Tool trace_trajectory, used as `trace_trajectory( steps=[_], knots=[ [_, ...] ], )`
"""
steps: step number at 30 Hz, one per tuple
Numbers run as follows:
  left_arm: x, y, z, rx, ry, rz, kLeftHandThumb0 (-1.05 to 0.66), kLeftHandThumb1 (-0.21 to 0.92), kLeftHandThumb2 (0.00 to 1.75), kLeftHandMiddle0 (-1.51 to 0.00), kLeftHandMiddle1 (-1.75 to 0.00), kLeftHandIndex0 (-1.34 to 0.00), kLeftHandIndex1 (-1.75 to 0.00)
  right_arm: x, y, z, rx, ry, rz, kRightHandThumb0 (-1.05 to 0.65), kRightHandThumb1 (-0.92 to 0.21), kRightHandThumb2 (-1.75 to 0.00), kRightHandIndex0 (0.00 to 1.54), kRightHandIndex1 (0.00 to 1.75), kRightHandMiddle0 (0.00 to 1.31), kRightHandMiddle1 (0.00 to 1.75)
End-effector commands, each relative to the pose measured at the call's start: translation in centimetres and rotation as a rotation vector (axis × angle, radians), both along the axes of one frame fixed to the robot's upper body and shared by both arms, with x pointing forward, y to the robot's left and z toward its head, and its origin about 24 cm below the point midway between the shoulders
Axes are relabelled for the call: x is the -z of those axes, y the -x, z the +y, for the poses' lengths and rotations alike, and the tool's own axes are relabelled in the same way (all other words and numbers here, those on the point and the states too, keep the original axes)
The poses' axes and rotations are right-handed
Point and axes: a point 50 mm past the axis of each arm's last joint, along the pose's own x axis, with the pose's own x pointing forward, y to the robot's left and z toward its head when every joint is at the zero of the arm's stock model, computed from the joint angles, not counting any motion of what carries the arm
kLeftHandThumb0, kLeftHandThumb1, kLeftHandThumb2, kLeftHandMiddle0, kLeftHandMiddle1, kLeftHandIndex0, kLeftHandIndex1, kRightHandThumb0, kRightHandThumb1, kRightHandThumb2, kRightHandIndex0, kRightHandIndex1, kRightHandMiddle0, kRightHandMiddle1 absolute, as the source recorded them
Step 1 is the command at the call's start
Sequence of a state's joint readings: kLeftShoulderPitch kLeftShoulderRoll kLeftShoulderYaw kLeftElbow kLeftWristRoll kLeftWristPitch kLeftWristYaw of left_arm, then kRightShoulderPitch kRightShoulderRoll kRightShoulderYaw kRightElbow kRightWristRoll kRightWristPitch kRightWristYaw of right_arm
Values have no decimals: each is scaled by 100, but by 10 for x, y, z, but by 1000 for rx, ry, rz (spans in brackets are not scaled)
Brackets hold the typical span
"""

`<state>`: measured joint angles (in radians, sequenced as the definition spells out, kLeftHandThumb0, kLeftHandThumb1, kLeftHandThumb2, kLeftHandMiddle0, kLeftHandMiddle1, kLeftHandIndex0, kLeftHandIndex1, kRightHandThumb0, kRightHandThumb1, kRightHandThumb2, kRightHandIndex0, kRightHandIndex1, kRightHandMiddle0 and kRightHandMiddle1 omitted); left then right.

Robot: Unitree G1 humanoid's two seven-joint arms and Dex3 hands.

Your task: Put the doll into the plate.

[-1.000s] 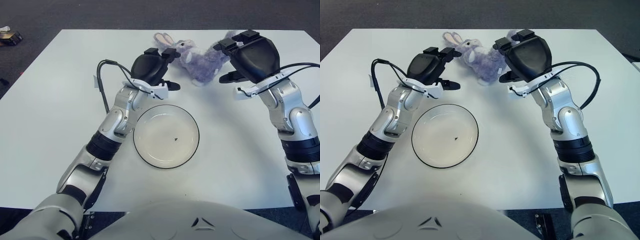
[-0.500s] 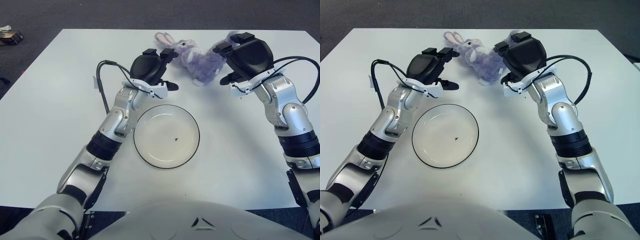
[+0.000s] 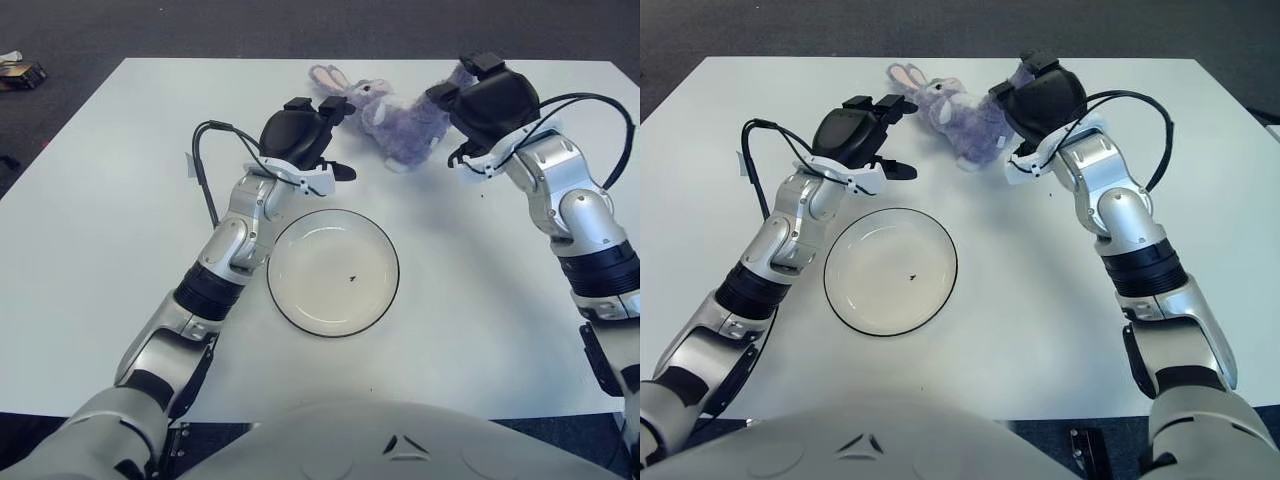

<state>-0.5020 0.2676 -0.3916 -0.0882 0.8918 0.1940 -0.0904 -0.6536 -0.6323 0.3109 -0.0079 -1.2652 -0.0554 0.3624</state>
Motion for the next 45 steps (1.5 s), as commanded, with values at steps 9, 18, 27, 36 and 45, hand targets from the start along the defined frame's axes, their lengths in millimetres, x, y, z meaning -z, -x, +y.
trace_trajectory(
  steps=[9, 18, 27, 36, 45],
  knots=[
    [3, 0, 0, -16, -9, -3, -46, 92, 2, -43, -91, -32, -69, -6, -5, 7, 32, 32, -66, -73, -80, 0, 0, 0, 25, 0],
    [3, 1, -1, -16, -11, -1, -47, 92, 2, -43, -92, -33, -70, -11, -4, 10, 37, 53, -106, -75, -80, 0, 0, 0, 24, 0],
    [5, 1, -2, -15, -11, 4, -48, 92, 1, -40, -99, -31, -77, -14, -6, 14, 34, 61, -122, -76, -81, -1, 0, 0, 23, 0],
    [5, 1, -2, -12, -10, 7, -48, 92, 0, -39, -102, -29, -82, -14, -14, 18, 37, 65, -115, -76, -81, 0, 0, 0, 22, 0],
    [6, 1, -3, -8, -9, 12, -47, 92, 0, -39, -102, -29, -83, -7, -25, 22, 49, 70, -53, -75, -82, -1, 0, 0, 22, 0]
  ],
)
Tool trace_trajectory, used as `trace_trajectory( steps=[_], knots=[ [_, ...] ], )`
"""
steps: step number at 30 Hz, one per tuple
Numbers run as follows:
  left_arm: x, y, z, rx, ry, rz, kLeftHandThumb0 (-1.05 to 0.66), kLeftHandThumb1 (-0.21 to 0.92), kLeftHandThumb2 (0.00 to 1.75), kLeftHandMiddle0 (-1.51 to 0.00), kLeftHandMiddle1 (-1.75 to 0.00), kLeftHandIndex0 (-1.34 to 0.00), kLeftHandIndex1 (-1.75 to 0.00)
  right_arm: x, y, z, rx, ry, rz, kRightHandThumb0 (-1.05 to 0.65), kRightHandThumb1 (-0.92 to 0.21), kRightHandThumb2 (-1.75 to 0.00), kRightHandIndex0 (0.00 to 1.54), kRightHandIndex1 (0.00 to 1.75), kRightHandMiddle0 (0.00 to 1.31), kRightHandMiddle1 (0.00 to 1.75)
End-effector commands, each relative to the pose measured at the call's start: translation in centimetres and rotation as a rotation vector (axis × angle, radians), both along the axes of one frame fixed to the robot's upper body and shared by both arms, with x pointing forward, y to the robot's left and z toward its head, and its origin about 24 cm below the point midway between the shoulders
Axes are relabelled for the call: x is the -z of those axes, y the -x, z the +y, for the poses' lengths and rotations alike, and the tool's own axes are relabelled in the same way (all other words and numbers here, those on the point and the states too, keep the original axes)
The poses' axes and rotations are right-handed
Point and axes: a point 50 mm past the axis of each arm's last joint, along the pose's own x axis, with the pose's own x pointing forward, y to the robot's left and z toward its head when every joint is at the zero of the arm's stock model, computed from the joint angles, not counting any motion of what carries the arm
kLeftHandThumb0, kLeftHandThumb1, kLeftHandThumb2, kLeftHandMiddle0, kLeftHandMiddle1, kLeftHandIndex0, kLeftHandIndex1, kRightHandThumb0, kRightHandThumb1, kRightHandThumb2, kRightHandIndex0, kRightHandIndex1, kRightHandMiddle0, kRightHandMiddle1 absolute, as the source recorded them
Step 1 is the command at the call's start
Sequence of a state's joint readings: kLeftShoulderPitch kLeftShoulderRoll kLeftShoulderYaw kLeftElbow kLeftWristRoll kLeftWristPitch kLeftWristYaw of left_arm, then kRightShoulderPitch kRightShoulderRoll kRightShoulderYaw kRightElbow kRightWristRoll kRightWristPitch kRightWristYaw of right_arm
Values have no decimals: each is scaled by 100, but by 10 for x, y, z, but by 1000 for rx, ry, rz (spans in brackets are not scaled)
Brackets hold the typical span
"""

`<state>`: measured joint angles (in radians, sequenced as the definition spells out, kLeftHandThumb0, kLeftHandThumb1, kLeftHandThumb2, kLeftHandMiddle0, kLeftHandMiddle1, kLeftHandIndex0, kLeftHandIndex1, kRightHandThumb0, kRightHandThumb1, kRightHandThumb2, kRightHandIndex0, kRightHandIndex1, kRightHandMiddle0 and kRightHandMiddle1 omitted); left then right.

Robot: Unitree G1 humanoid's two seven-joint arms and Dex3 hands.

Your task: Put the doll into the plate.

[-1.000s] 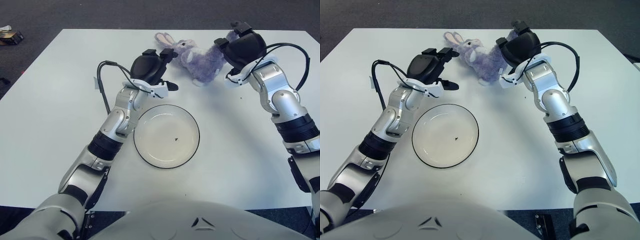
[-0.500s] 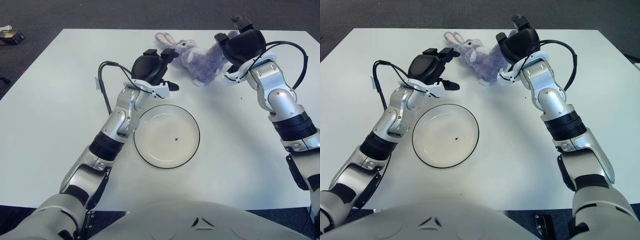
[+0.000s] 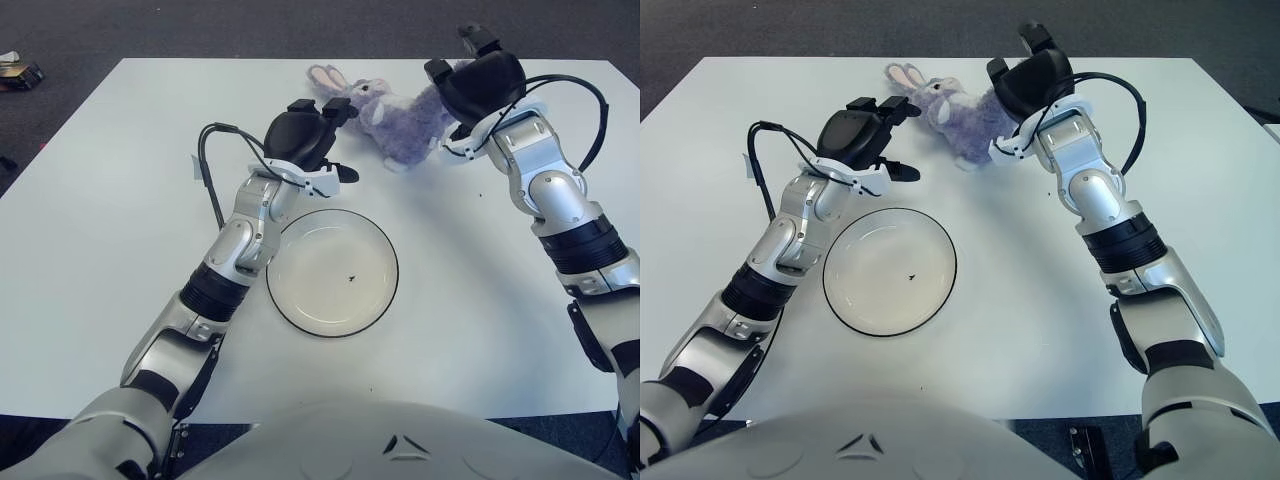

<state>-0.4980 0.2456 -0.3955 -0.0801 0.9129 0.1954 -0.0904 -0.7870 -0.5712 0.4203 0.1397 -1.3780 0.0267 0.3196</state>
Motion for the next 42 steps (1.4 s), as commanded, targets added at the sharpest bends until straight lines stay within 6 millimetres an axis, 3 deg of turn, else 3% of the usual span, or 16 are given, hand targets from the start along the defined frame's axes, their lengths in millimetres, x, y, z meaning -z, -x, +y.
trace_trajectory(
  steps=[1, 32, 40, 42],
  knots=[
    [4, 1, 1, -7, -7, 9, -47, 92, 0, -39, -103, -29, -83, -1, -5, 3, 12, 0, 28, -75, -82, -1, 0, 0, 22, 0],
    [5, 3, 2, 3, -1, 15, -47, 92, 1, -38, -102, -30, -81, 29, -36, -8, 66, 66, 167, -69, -85, 0, 7, 2, 24, 1],
    [4, 3, 3, 8, 4, 13, -47, 92, 2, -38, -101, -31, -81, 32, -38, -10, 66, 76, 170, -61, -88, 0, 36, 3, 40, 5],
    [4, 4, 3, 10, 5, 12, -47, 92, 2, -38, -100, -31, -80, 33, -38, -11, 55, 84, 164, -50, -89, 0, 50, 6, 50, 8]
  ],
)
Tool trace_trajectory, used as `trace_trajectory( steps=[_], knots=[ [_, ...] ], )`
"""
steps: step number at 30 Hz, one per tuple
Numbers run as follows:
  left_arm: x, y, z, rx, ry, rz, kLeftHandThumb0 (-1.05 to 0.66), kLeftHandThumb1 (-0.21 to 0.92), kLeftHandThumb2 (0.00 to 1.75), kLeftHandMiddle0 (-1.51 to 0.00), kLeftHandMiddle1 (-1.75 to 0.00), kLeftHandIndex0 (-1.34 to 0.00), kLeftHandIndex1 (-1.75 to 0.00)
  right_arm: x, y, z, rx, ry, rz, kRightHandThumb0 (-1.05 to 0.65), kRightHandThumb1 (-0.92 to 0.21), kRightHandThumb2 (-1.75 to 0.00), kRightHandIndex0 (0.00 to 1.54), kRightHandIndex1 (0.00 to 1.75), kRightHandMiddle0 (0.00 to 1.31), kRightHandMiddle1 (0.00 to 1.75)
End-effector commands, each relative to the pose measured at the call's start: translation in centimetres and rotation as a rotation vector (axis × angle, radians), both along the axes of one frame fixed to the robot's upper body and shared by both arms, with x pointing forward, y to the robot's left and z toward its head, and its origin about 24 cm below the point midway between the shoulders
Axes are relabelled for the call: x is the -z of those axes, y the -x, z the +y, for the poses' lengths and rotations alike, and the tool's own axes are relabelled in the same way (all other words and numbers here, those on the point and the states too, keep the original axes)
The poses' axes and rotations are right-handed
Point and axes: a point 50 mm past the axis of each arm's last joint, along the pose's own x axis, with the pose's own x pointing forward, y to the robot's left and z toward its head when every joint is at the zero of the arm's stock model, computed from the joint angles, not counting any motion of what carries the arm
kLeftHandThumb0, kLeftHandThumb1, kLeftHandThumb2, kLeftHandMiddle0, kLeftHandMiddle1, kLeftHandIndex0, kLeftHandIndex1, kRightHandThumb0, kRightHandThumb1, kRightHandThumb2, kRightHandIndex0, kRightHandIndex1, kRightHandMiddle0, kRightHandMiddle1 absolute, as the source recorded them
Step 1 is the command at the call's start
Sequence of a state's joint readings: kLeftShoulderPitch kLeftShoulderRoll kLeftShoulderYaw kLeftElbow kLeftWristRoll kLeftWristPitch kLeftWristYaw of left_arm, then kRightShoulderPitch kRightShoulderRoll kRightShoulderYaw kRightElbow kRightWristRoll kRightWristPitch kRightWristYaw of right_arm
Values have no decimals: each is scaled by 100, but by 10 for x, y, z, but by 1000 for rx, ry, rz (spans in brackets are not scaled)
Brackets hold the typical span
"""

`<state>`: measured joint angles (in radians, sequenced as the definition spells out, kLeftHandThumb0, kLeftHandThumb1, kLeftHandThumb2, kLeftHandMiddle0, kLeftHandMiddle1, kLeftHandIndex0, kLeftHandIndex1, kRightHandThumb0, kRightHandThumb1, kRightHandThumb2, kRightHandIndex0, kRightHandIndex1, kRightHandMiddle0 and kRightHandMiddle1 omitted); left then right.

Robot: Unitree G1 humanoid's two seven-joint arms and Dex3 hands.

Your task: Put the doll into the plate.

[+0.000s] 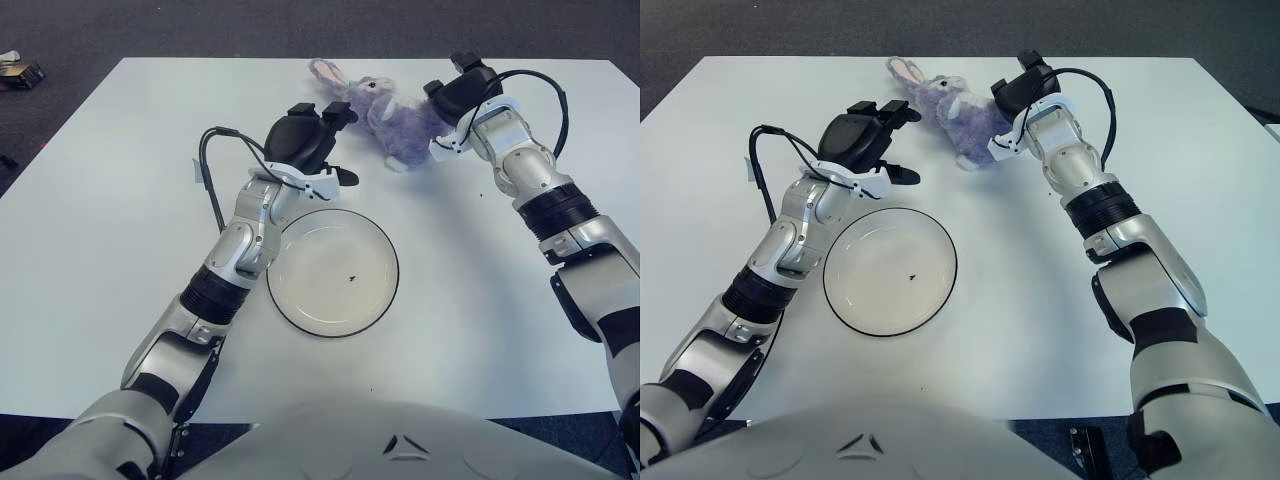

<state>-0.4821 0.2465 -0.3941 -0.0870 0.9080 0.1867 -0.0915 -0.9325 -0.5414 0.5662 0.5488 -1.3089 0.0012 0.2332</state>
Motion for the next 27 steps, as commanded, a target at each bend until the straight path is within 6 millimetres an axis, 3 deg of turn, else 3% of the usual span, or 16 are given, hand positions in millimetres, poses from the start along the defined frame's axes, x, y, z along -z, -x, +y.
trace_trajectory(
  steps=[1, 2, 5, 9, 11, 13, 15, 19, 27],
  knots=[
    [1, 2, 3, 4, 3, 2, -47, 92, 3, -38, -100, -31, -80, -2, -1, 0, -32, 15, -16, -45, -89, 0, 57, 8, 55, 9],
    [1, 2, 3, 4, 3, 2, -47, 92, 3, -39, -99, -31, -80, -1, -2, -1, -38, 15, -20, -42, -89, 0, 58, 15, 58, 10],
    [1, 2, 3, 5, 4, 0, -47, 92, 3, -39, -99, -32, -79, 1, -2, -3, -55, 4, -33, -33, -88, 0, 47, 64, 67, 16],
    [1, 1, 3, 7, 5, -2, -47, 92, 4, -39, -98, -32, -78, 7, -2, -7, -80, -72, -48, -25, -88, 0, 36, 104, 61, 45],
    [2, 1, 4, 7, 6, -3, -47, 92, 5, -39, -97, -33, -78, 9, -2, -9, -90, -108, -54, -23, -89, 0, 34, 110, 57, 56],
    [2, 1, 4, 8, 7, -4, -47, 92, 6, -40, -96, -33, -77, 10, -2, -10, -96, -126, -59, -31, -91, -10, 36, 116, 57, 102],
    [2, 1, 4, 8, 8, -4, -47, 92, 6, -40, -96, -33, -77, 10, -2, -10, -102, -135, -63, -33, -91, -14, 37, 118, 56, 119],
    [2, 0, 5, 10, 11, -8, -48, 92, 7, -40, -95, -34, -76, 12, 0, -13, -150, -157, -105, -7, -92, -13, 52, 133, 62, 111],
    [4, 0, 8, 19, 18, -16, -49, 92, 9, -43, -85, -35, -73, 19, 8, -30, -331, -163, -215, -1, -91, -7, 63, 134, 70, 99]
  ],
)
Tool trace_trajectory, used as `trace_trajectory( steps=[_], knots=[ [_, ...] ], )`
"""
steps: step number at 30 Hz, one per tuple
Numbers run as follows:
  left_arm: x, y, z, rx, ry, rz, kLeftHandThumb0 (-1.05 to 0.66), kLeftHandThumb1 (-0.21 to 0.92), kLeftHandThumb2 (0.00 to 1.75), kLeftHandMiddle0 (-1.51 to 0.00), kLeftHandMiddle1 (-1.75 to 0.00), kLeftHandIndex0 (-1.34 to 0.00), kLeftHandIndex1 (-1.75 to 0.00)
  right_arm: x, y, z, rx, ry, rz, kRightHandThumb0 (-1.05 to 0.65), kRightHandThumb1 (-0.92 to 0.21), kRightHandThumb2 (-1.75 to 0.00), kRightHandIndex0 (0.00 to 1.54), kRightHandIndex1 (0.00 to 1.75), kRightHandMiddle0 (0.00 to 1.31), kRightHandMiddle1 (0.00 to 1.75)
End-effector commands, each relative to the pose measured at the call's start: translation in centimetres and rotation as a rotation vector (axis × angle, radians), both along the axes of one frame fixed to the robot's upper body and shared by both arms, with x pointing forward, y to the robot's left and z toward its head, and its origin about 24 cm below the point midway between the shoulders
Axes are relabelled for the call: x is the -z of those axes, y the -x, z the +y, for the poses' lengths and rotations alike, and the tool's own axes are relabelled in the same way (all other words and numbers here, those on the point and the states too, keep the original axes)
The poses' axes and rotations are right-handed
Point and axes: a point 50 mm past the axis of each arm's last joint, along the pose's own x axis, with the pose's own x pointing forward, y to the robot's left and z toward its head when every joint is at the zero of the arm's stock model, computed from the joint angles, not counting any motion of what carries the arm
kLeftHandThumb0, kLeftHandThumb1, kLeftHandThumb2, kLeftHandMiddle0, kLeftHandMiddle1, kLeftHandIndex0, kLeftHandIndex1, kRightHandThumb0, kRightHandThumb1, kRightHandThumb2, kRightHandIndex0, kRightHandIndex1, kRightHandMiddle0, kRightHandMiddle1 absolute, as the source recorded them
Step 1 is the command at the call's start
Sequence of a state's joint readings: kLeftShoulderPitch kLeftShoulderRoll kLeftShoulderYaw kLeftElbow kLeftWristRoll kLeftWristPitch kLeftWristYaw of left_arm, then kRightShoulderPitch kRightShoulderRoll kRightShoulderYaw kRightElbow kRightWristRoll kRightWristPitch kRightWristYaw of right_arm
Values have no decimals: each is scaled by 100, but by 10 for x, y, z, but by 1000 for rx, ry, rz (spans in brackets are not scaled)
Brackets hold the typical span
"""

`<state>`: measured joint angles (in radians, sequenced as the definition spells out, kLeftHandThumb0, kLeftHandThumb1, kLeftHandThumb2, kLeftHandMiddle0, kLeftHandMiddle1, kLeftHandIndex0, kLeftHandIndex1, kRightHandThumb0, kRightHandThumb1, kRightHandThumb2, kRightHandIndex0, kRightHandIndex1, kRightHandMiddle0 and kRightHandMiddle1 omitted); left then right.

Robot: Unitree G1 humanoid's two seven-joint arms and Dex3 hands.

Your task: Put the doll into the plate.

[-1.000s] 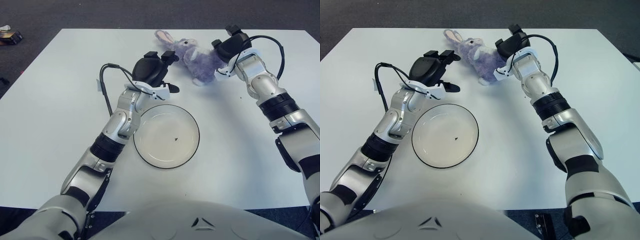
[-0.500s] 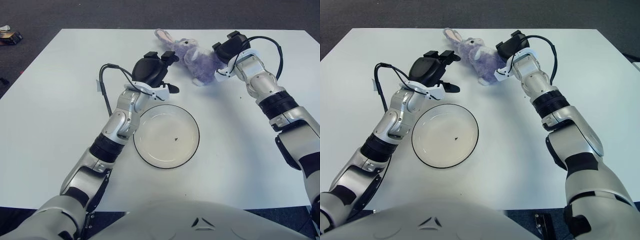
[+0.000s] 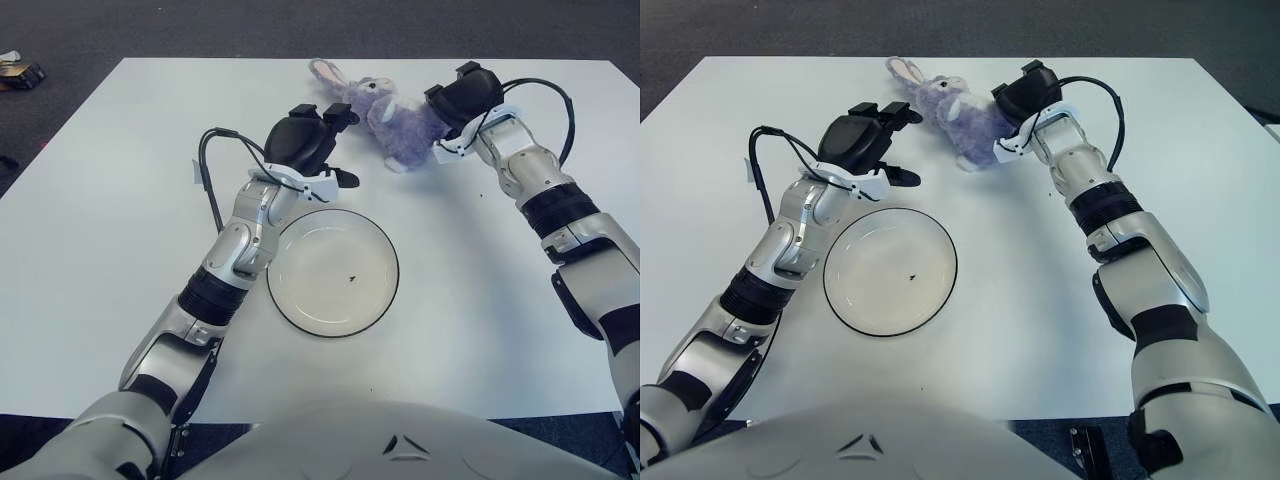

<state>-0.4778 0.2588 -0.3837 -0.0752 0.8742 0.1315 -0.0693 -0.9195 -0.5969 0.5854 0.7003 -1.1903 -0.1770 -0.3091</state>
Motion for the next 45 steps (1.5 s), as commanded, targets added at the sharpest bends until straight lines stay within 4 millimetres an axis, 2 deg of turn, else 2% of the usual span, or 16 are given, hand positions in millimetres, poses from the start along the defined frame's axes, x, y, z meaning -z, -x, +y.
trace_trajectory(
  steps=[1, 3, 6, 9, 10, 11, 13, 18, 29, 36, 44, 45],
  knots=[
    [3, -1, 7, -16, 3, -3, -49, 92, 10, -44, -84, -36, -72, 9, 4, -14, -52, 3, -23, -1, -85, -20, 61, 139, 70, 101],
    [3, -1, 7, -14, 5, -4, -49, 92, 10, -45, -82, -36, -72, 11, 4, -17, -80, 3, -43, 0, -63, -65, 55, 158, 67, 115],
    [3, -2, 8, -12, 8, -5, -49, 92, 11, -45, -80, -36, -72, 13, 5, -20, -116, -1, -77, 0, -49, -91, 52, 169, 67, 122],
    [4, -3, 10, -11, 11, -6, -48, 92, 12, -45, -79, -36, -72, 15, 6, -23, -151, 0, -114, 0, -43, -101, 52, 173, 68, 124],
    [4, -3, 11, -10, 12, -7, -48, 92, 12, -45, -78, -36, -72, 16, 6, -25, -165, 4, -129, 0, -42, -102, 53, 173, 69, 124],
    [3, -4, 12, -9, 14, -9, -48, 92, 12, -45, -78, -36, -72, 16, 7, -26, -182, 7, -146, -14, -49, -93, 59, 174, 64, 134],
    [3, -5, 14, -7, 17, -11, -48, 92, 13, -46, -76, -36, -72, 17, 8, -28, -201, 11, -163, -29, -57, -81, 67, 174, 59, 144],
    [5, -11, 23, -6, 28, -15, -48, 92, 13, -47, -74, -36, -72, 15, 12, -34, -257, 3, -202, -37, -63, -74, 72, 175, 54, 152],
    [2, -21, 44, -1, 42, -18, -49, 92, 15, -46, -71, -35, -72, 8, 22, -39, -428, -40, -323, -38, -61, -84, 73, 175, 46, 165],
    [-1, -23, 50, 8, 71, 4, -50, 92, 17, -46, -71, -34, -71, 2, 28, -43, -567, -27, -424, -39, -59, -94, 73, 175, 41, 173],
    [-2, -23, 53, 13, 76, 11, -51, 92, 18, -44, -69, -34, -70, 0, 30, -46, -614, -17, -456, -39, -58, -96, 67, 175, 41, 175],
    [-2, -23, 54, 13, 76, 14, -51, 92, 18, -44, -69, -34, -70, 0, 31, -46, -641, -20, -469, -25, -52, -99, 71, 156, 41, 175]
  ],
)
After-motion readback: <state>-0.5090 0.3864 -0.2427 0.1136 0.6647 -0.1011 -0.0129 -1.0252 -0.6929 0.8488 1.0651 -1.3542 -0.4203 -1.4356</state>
